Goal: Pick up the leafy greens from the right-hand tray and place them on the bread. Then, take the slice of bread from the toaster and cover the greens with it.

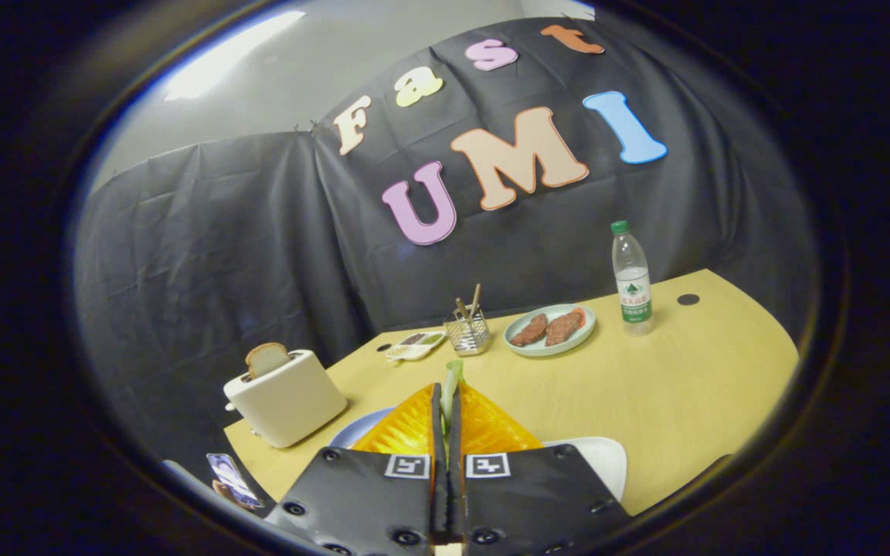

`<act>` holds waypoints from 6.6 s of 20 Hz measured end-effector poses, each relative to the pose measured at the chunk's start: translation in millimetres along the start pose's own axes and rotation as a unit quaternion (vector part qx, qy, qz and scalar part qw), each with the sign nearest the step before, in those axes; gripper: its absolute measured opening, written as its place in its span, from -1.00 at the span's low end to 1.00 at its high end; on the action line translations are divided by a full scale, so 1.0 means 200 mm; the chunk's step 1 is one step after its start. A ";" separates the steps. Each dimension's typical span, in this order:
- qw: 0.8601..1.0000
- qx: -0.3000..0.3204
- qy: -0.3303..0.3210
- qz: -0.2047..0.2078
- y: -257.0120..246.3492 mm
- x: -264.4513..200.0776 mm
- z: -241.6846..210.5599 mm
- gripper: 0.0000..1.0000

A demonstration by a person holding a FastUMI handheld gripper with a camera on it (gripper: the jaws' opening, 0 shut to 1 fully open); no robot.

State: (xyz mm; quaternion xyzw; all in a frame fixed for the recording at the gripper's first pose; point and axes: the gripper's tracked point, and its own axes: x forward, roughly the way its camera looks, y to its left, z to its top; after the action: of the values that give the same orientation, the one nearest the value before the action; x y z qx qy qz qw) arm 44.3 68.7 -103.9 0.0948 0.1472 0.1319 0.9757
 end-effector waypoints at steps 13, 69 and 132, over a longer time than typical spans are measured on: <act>0.988 0.108 0.038 0.107 0.67 0.32 -0.17 -0.93; 0.988 0.045 0.068 0.134 1.47 0.39 -0.04 0.95; 0.971 0.237 0.012 -0.007 0.63 0.42 -0.49 -0.89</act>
State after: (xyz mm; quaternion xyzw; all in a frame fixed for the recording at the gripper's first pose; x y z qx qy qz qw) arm 63.0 227.4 -189.0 0.3204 0.1869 0.0878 0.9245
